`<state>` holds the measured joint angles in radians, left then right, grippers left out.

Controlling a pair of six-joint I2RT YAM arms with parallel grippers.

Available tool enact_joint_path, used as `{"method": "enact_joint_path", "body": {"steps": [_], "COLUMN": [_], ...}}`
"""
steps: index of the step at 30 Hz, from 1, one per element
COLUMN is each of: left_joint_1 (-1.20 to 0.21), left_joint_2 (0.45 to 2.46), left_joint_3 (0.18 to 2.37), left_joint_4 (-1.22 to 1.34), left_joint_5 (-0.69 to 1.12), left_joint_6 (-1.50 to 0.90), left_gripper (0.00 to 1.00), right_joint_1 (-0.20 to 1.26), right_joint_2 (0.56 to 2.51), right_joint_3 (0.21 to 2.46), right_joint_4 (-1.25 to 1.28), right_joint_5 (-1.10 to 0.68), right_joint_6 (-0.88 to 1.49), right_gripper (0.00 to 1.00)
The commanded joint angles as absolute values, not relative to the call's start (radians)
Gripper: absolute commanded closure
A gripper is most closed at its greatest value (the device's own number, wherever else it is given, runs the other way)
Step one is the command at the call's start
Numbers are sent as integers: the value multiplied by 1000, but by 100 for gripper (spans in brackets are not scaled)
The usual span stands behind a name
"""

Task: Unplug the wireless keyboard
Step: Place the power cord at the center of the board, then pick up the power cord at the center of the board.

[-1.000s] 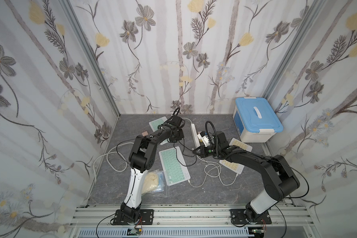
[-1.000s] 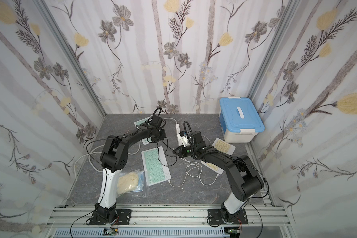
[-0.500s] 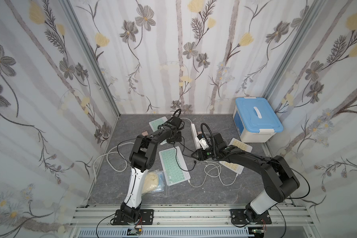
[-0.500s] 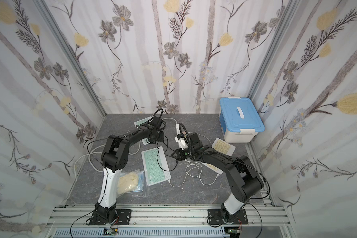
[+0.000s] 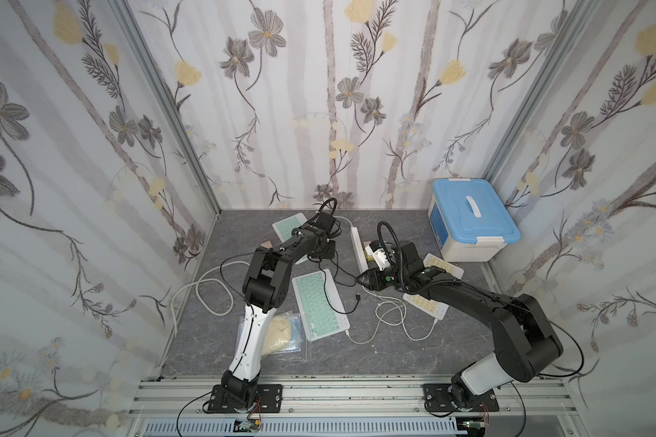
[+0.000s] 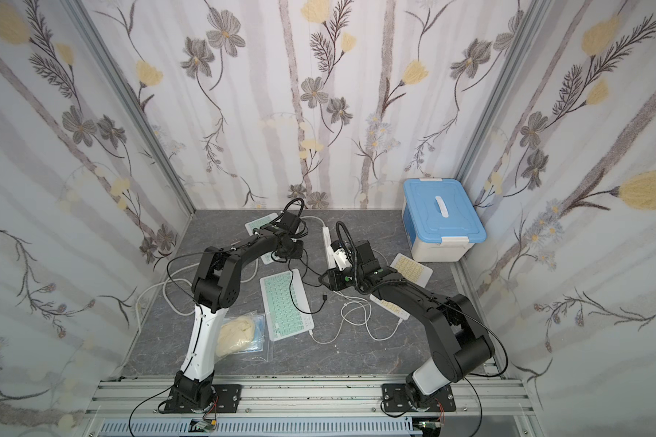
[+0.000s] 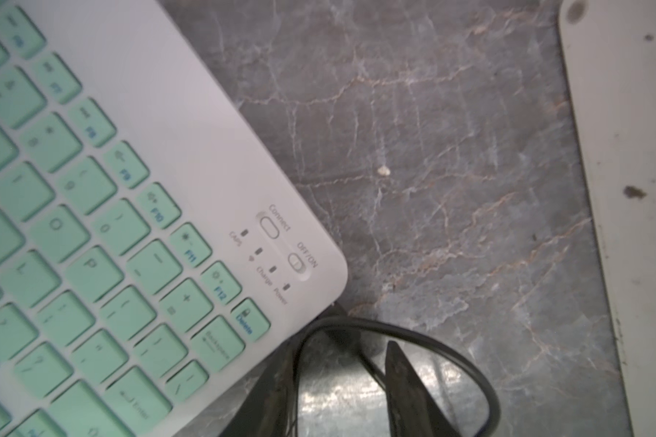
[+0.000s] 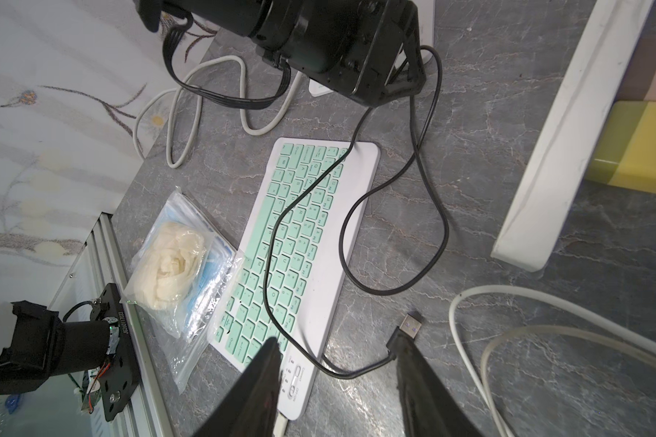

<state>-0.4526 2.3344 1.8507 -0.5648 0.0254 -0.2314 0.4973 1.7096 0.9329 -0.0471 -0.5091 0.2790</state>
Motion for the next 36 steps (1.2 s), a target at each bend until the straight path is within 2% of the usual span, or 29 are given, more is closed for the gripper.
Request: {"method": "enact_joint_path", "body": {"steps": [1, 13, 19, 20, 21, 24, 26, 29, 32, 36], "left_joint_1": [-452, -457, -459, -459, -459, -459, -460, -469, -513, -561], "left_joint_2": [2356, 2196, 2086, 2090, 2102, 2152, 2163, 2156, 2181, 2281], "left_joint_3": [1857, 1809, 1731, 1733, 1742, 1793, 1811, 1784, 1804, 1934], "left_joint_4": [-610, -569, -504, -509, -523, -586, -612, -555, -525, -619], "left_joint_5": [68, 117, 154, 148, 139, 129, 119, 187, 176, 82], "left_joint_6": [-199, -211, -235, -225, -216, -232, -310, -463, -515, -537], "left_gripper": [67, 100, 100, 98, 85, 57, 49, 30, 25, 27], "right_joint_1": [494, 437, 405, 405, 403, 397, 389, 371, 356, 344], "right_joint_2": [1714, 1752, 1806, 1813, 1820, 1828, 1825, 1816, 1819, 1808], "right_joint_3": [933, 955, 984, 990, 996, 1004, 994, 963, 937, 910], "right_joint_4": [-11, 66, 124, 129, 133, 133, 136, 153, 169, 186], "right_joint_5": [-512, -572, -583, -577, -572, -565, -559, -557, -565, -581], "right_joint_6": [274, 346, 406, 409, 412, 413, 413, 414, 422, 430], "right_gripper": [49, 49, 49, 49, 49, 49, 49, 49, 49, 49]}}
